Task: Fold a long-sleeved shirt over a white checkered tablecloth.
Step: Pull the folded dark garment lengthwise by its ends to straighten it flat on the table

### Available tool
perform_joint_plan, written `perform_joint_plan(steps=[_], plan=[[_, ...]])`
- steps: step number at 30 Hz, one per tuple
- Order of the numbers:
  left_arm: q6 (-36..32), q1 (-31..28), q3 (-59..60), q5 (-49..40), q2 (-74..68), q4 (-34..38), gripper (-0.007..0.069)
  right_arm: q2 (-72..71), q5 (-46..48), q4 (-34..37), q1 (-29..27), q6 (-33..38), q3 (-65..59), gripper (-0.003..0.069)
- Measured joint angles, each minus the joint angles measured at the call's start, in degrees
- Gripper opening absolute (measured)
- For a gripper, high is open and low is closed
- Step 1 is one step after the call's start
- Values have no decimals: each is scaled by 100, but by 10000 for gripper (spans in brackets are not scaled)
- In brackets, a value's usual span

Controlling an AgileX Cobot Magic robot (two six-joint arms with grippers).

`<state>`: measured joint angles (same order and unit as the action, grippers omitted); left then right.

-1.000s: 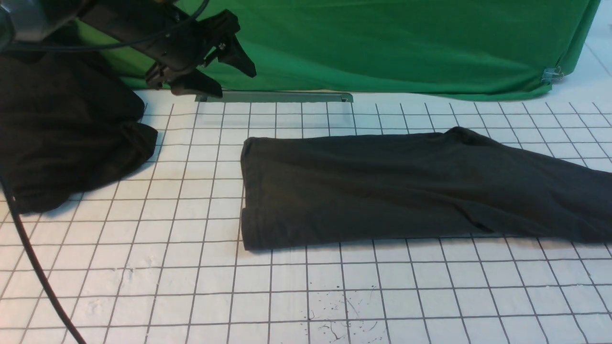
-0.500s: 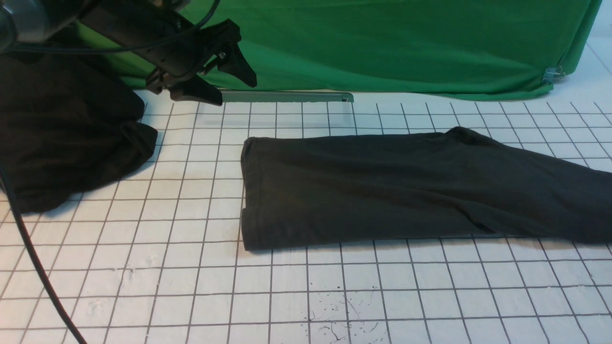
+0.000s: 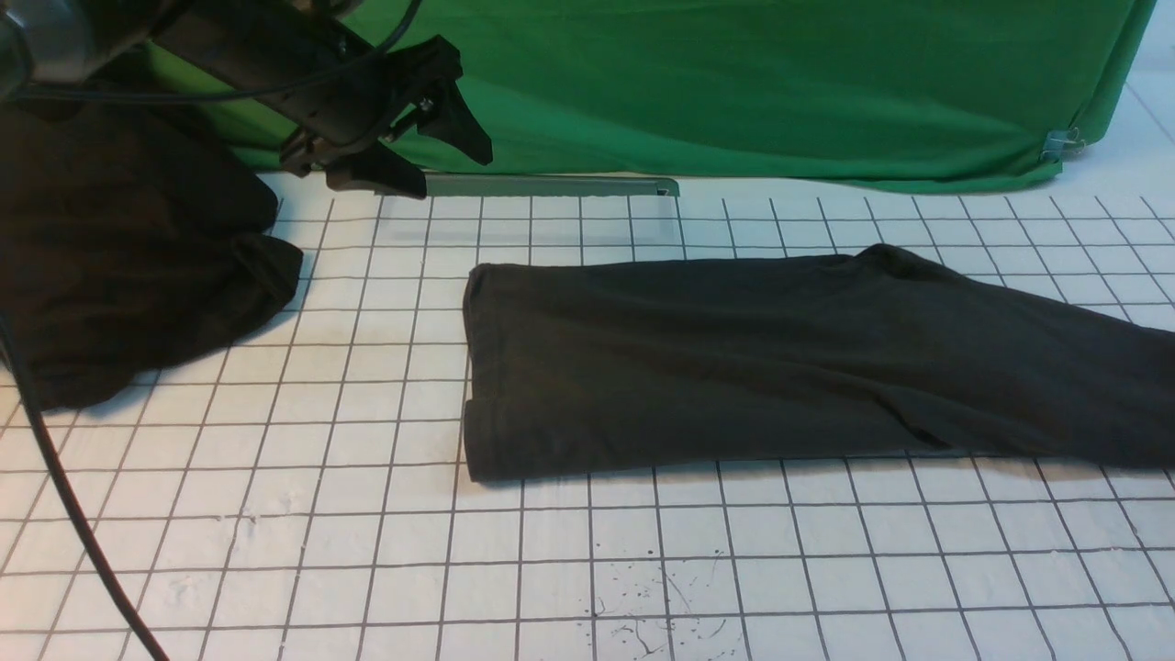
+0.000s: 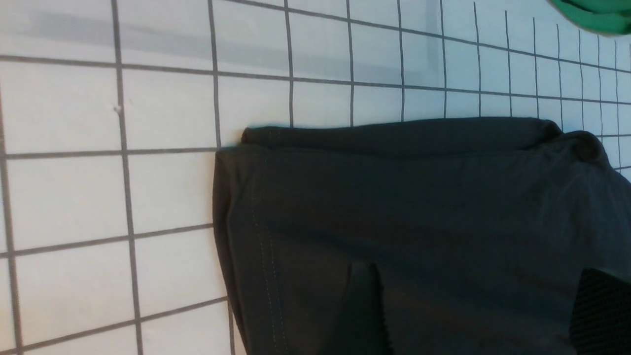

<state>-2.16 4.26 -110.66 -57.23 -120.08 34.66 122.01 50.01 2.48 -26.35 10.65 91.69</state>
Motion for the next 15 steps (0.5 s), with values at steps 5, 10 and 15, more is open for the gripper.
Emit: perform_joint_plan(steps=[5,10,15], plan=[[-11,0,0,41,0,0,515,-126,120,3,0,91,170,17],[-27,0,0,101,0,0,515,-451,104,9,11,92,624,20],[-27,0,0,113,0,-5,515,-422,-273,9,35,176,682,62]])
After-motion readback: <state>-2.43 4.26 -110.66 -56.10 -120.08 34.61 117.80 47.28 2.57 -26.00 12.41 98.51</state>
